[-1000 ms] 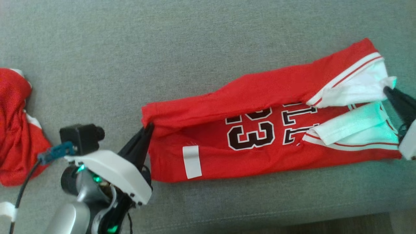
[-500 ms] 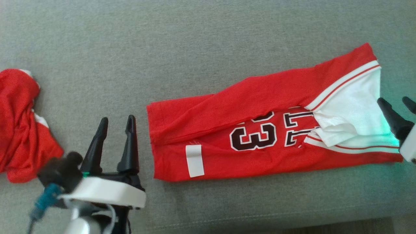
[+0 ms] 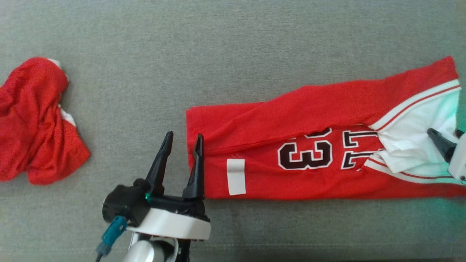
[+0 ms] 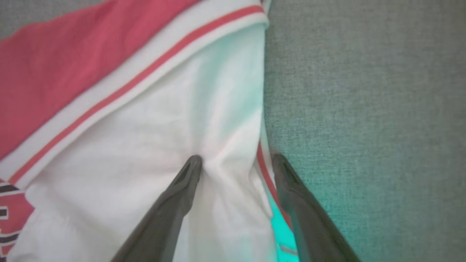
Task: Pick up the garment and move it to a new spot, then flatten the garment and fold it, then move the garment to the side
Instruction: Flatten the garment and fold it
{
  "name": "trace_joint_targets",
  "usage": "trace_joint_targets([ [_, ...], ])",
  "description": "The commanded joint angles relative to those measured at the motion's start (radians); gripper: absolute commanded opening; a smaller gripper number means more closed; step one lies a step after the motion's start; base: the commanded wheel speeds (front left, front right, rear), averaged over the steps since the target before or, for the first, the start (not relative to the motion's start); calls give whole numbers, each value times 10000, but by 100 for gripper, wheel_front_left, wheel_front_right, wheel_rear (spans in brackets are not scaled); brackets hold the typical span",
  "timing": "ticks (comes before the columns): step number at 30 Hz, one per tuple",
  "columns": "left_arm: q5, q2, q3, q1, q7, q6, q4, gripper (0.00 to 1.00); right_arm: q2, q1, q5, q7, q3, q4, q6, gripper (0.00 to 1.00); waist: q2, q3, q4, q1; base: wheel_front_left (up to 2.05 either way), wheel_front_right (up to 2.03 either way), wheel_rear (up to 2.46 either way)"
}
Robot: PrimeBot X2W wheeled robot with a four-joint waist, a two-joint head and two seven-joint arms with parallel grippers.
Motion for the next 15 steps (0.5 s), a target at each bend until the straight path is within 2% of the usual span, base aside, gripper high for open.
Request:
trace_joint_targets([
  [1, 133, -89, 280, -215, -111, -57, -341, 100, -120, 470, 107, 318, 415, -82, -7, 100, 0, -14, 64, 1, 0, 0, 0],
  [12, 610, -324, 897, -11, -122, -409, -659, 100, -352, 1569, 731, 1437, 202, -1276, -7, 100, 0, -38, 25, 1, 0, 0, 0],
  [13, 637, -333, 914, -16, -122, -442, -616, 100, -298, 1593, 734, 1476, 216, -1347, -7, 82, 0, -30, 25, 1, 0, 0, 0],
  [15, 684, -347, 926, -34, -122, -506, -511, 100, -104, 1561, 786, 1461, 255, -1456, -7, 4, 0, -19, 40, 1, 0, 0, 0],
])
